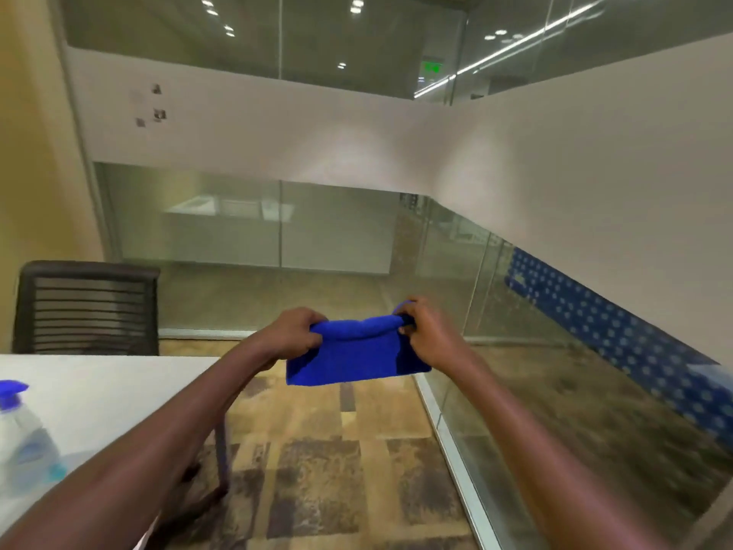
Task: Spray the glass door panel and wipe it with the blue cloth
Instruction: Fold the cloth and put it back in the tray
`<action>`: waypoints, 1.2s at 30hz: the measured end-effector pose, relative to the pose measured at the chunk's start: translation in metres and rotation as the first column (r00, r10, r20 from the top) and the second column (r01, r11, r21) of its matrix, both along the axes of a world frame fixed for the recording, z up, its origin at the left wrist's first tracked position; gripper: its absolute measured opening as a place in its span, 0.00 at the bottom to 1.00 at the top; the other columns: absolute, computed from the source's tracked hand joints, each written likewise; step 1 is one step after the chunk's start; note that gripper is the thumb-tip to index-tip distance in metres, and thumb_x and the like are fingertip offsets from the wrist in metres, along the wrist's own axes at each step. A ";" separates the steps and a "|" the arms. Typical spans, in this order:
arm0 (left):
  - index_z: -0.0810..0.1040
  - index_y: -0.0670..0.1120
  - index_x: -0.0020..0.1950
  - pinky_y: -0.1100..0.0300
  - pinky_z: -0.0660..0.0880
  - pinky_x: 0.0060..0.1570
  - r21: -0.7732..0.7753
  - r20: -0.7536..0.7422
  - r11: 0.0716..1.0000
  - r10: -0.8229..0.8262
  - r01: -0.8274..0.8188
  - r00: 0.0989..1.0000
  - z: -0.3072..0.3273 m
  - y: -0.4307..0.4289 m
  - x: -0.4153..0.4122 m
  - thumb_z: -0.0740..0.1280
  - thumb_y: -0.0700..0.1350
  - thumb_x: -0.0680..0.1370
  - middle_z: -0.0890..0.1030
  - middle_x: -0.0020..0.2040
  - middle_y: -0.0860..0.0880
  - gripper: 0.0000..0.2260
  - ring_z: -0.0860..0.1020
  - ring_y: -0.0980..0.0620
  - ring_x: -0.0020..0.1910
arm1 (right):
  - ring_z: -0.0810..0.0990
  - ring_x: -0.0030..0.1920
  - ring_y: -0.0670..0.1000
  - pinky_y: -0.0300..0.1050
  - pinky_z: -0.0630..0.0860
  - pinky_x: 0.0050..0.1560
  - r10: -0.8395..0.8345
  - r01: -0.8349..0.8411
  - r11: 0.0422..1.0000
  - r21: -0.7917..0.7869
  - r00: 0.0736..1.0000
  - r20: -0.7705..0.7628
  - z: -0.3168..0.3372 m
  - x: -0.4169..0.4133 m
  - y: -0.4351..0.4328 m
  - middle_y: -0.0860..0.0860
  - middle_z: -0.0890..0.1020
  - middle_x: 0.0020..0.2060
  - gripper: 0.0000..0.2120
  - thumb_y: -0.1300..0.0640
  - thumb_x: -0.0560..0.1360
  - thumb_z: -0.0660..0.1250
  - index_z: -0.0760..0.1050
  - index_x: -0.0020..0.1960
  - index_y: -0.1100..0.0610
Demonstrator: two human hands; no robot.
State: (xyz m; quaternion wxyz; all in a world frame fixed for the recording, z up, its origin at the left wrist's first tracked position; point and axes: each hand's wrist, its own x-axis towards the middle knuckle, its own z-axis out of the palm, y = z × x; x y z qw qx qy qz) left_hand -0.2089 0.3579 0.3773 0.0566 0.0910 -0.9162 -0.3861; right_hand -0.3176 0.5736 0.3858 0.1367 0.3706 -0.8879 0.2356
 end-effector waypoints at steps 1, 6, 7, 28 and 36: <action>0.82 0.42 0.48 0.57 0.71 0.39 -0.021 0.019 0.999 0.043 -0.043 0.999 0.000 -0.007 0.001 0.62 0.39 0.67 0.83 0.44 0.42 0.13 0.80 0.43 0.46 | 0.76 0.55 0.60 0.46 0.69 0.52 0.028 -0.027 0.999 0.040 0.999 -0.021 0.000 -0.007 -0.011 0.57 0.80 0.52 0.10 0.68 0.73 0.64 0.80 0.51 0.61; 0.82 0.46 0.44 0.55 0.73 0.41 -0.094 0.116 0.982 0.173 -0.163 0.978 -0.002 -0.041 0.004 0.74 0.65 0.61 0.85 0.44 0.46 0.25 0.81 0.47 0.44 | 0.71 0.59 0.57 0.51 0.67 0.61 0.208 -0.197 0.968 0.156 0.977 -0.056 0.008 -0.031 -0.066 0.52 0.78 0.54 0.06 0.54 0.75 0.68 0.80 0.47 0.57; 0.82 0.46 0.44 0.54 0.74 0.41 -0.160 0.122 0.971 0.196 -0.176 0.973 -0.003 -0.046 0.006 0.74 0.66 0.62 0.85 0.43 0.46 0.26 0.82 0.48 0.43 | 0.74 0.55 0.57 0.53 0.70 0.58 0.284 -0.278 0.945 0.169 0.959 -0.014 0.010 -0.033 -0.076 0.54 0.79 0.49 0.07 0.55 0.75 0.68 0.79 0.44 0.59; 0.78 0.51 0.63 0.57 0.79 0.55 0.627 0.043 0.640 0.541 -0.444 0.840 -0.106 -0.112 0.164 0.74 0.46 0.74 0.83 0.59 0.49 0.18 0.82 0.48 0.57 | 0.79 0.46 0.45 0.44 0.76 0.48 0.842 -0.948 0.315 0.034 0.296 0.452 -0.038 0.082 -0.332 0.47 0.83 0.45 0.12 0.52 0.69 0.75 0.82 0.50 0.55; 0.75 0.47 0.65 0.55 0.80 0.49 0.796 -0.065 0.402 0.799 -0.452 0.597 -0.122 -0.198 0.244 0.74 0.46 0.72 0.83 0.59 0.45 0.22 0.82 0.43 0.57 | 0.80 0.53 0.51 0.50 0.77 0.52 0.712 -0.645 0.545 -0.537 0.018 0.702 -0.077 0.148 -0.459 0.55 0.78 0.59 0.38 0.32 0.68 0.61 0.64 0.68 0.55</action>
